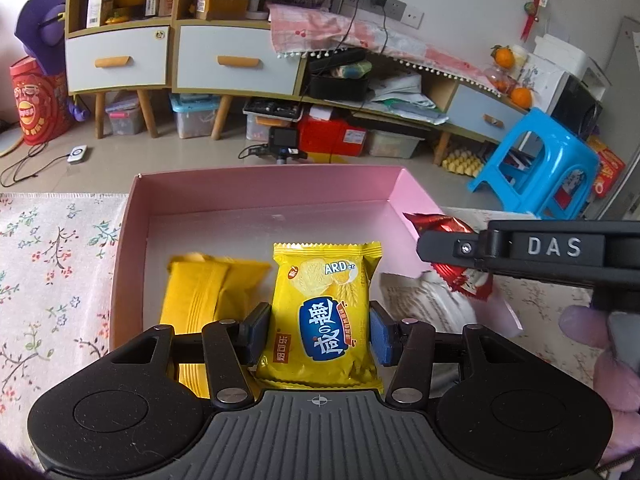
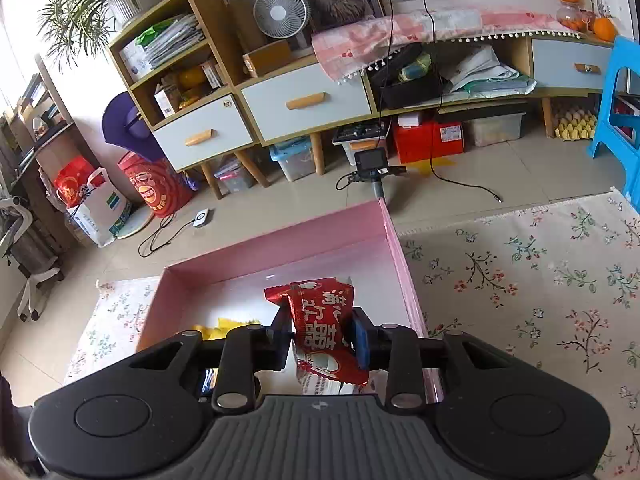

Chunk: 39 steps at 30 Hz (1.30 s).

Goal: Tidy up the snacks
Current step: 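Lower both held packs into the pink box and open both tools, then move both tools back over the remaining snacks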

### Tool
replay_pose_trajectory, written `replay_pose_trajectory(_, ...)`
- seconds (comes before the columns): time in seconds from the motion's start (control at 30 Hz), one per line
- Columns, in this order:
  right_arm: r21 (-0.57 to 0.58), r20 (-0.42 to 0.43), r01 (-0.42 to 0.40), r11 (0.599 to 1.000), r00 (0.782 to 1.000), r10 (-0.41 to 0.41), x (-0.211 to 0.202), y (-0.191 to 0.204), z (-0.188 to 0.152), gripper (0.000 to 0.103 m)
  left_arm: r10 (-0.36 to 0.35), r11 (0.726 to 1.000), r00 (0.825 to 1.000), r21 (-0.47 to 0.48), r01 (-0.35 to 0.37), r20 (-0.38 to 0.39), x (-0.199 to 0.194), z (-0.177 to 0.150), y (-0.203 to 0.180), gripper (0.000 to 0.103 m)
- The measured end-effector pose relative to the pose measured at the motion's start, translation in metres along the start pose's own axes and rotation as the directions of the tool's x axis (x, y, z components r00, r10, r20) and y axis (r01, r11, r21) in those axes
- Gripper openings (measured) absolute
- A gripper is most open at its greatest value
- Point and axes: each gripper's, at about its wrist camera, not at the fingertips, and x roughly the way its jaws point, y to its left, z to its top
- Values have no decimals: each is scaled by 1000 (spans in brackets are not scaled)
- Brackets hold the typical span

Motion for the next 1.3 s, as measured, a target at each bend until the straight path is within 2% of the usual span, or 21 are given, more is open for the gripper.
replay_pose_trajectory(0.13, 11, 0, -2, 1000, 1000, 2, 5, -3, 0, 23, 14, 1000, 1000, -9, -14, 0, 8, 0, 4, 48)
replay_pose_trajectory(0.27, 19, 5, 11, 1000, 1000, -11, 5, -7, -2, 32, 17, 1000, 1000, 15, -17, 10, 10, 0, 2, 50)
replay_pose_trajectory(0.33, 26, 10, 19, 999, 1000, -19, 3, -9, -2, 33, 15, 1000, 1000, 25, -15, 11, 9, 0, 0, 51)
replay_pose_trajectory(0.4, 35, 9, 21, 999, 1000, -21, 3, -11, -1, 44, 6, 1000, 1000, 25, -6, 8, 7, -1, -1, 59)
replay_pose_trajectory(0.5, 44, 18, 21, 999, 1000, -21, 0, -12, 0, 52, -1, 1000, 1000, 29, 0, 11, 2, -1, -1, 66)
replay_pose_trajectory(0.63, 40, 26, 21, 999, 999, -22, -10, -8, 2, 62, -10, 999, 1000, 36, 10, 3, -5, -2, -3, 76)
replay_pose_trajectory(0.8, 24, 35, 41, 999, 999, -42, -23, -3, 2, 71, -10, 999, 1000, 39, 10, 3, -22, -3, -4, 82)
replay_pose_trajectory(1.1, 43, 40, 56, 997, 998, -58, -53, 1, -1, 81, -8, 999, 1000, 50, 8, 5, -60, -12, -6, 89)
replay_pose_trajectory(1.3, 15, 32, 58, 998, 998, -58, -74, 9, -10, 83, -13, 998, 1000, 62, 13, 8, -86, -21, -8, 93)
